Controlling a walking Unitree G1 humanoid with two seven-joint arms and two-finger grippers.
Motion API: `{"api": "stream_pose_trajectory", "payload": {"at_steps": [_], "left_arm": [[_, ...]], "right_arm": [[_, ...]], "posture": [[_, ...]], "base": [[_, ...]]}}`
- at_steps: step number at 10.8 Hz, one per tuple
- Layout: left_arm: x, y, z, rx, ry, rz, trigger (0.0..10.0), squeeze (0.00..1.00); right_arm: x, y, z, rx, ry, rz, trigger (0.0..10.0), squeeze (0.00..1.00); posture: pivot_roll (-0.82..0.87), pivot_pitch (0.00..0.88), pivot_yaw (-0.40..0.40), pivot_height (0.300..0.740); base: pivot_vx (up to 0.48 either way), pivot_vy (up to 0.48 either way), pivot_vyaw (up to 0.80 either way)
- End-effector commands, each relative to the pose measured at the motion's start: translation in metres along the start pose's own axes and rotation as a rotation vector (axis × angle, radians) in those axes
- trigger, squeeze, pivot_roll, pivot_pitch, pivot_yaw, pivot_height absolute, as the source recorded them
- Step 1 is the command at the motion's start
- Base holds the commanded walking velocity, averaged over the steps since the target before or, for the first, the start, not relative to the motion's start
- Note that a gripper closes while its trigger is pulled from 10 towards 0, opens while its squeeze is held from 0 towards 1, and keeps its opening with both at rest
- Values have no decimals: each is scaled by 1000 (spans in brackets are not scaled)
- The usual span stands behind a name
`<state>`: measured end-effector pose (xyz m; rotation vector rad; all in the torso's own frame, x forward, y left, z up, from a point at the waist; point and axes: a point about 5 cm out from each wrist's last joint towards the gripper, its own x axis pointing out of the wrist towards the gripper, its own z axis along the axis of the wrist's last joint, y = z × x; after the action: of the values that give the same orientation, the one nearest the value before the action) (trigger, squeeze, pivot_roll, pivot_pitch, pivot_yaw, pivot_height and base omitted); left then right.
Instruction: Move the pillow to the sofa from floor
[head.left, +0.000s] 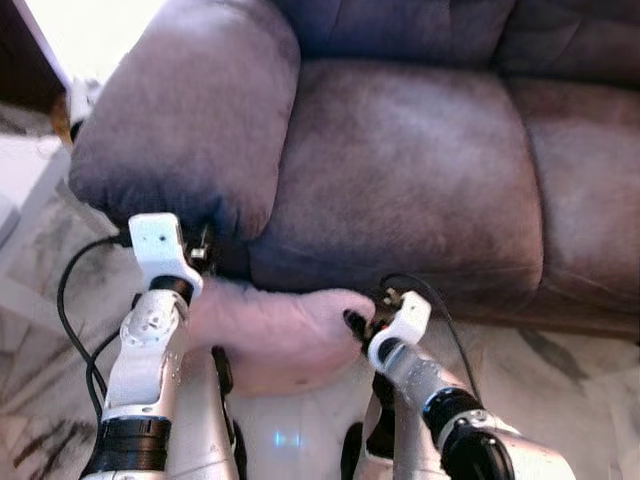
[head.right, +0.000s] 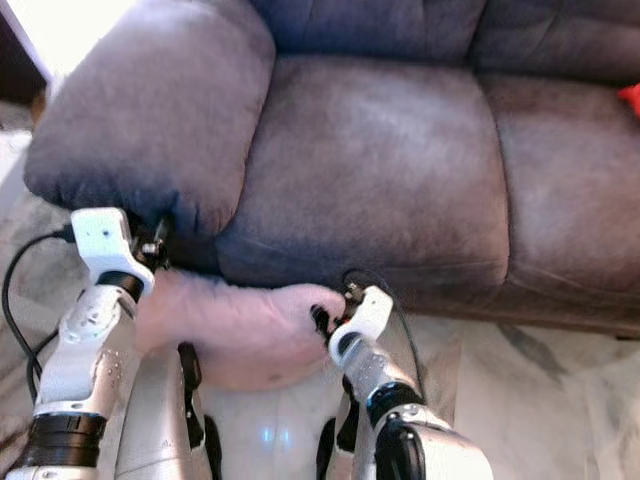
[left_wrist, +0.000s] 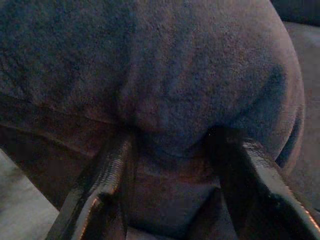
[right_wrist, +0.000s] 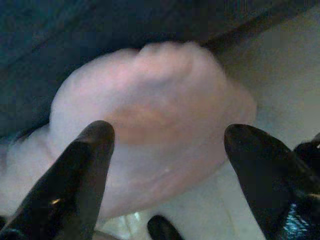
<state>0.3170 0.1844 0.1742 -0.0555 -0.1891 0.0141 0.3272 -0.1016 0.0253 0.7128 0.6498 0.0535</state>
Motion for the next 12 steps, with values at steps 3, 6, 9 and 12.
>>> {"api": "stream_pose_trajectory", "payload": {"at_steps": [3,6,9,12], "left_arm": [[-3,-12,18,-27,-43,-45,10000,0],[-12,-9,20,-23,-25,-43,10000,0],[-16,-8,27,-27,-25,-36,10000,0],[-20,-5,37,-21,-41,-21,10000,0]], "right_arm": [[0,7,20,39,-84,83,10000,0],[-1,0,12,41,-54,62,10000,0],[0,3,9,37,-45,72,10000,0],[3,25,12,30,-62,158,10000,0]], "posture": [[211,383,-107,513],[224,402,-110,513],[240,416,-114,513],[257,421,-114,513]], "base": [[0,0,0],[0,0,0],[0,0,0],[0,0,0]]}}
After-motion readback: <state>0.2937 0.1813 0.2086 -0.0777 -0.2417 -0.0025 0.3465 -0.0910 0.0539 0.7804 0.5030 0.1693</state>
